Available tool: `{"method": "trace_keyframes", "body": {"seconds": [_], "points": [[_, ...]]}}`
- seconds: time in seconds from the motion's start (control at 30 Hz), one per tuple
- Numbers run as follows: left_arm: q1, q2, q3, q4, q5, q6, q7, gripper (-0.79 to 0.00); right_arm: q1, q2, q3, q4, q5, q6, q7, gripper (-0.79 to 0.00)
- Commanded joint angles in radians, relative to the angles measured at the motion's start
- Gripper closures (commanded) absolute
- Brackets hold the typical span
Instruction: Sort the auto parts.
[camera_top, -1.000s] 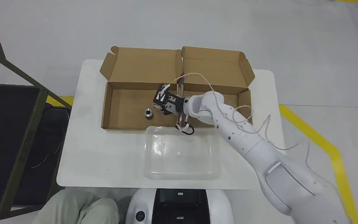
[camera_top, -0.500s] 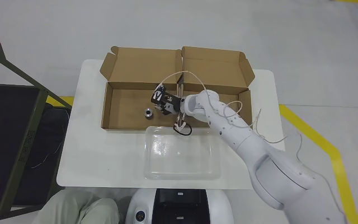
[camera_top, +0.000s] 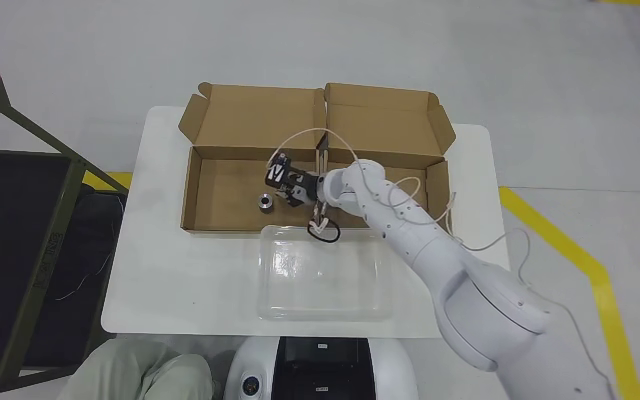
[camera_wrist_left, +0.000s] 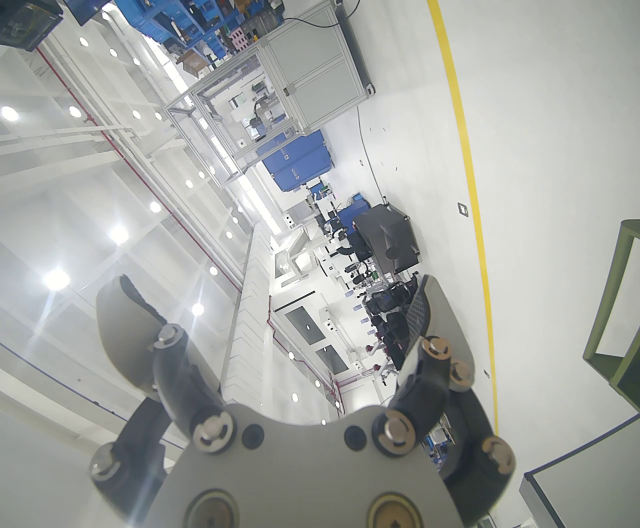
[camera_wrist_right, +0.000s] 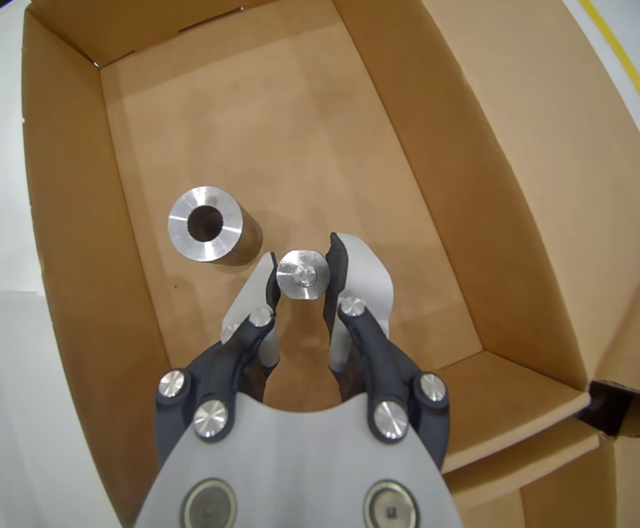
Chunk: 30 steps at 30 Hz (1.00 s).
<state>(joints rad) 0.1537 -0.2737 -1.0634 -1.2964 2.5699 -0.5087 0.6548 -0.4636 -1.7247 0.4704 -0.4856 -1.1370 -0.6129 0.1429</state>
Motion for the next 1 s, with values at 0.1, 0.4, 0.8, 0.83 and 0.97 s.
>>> {"method": "trace_keyframes", "body": {"seconds": [0.1,0.4,0.8,0.83,0.97], "points": [[0.0,0.0,0.0,0.0,0.0,0.0,0.0,-0.785,0.005,-0.014,-0.001,0.026,-0.009,-0.001,-0.009,-0.28],[0.0,0.0,0.0,0.0,0.0,0.0,0.0,-0.785,0.017,-0.028,0.007,0.041,-0.023,-0.001,-0.024,-0.302],[0.0,0.0,0.0,0.0,0.0,0.0,0.0,-0.785,0.024,-0.017,0.039,-0.007,-0.052,0.019,-0.067,-0.311],[0.0,0.0,0.0,0.0,0.0,0.0,0.0,-0.785,0.023,-0.015,0.043,-0.016,-0.055,0.02,-0.072,-0.311],[0.0,0.0,0.0,0.0,0.0,0.0,0.0,-0.785,0.016,0.0,0.059,-0.07,-0.076,0.022,-0.092,-0.314]]}}
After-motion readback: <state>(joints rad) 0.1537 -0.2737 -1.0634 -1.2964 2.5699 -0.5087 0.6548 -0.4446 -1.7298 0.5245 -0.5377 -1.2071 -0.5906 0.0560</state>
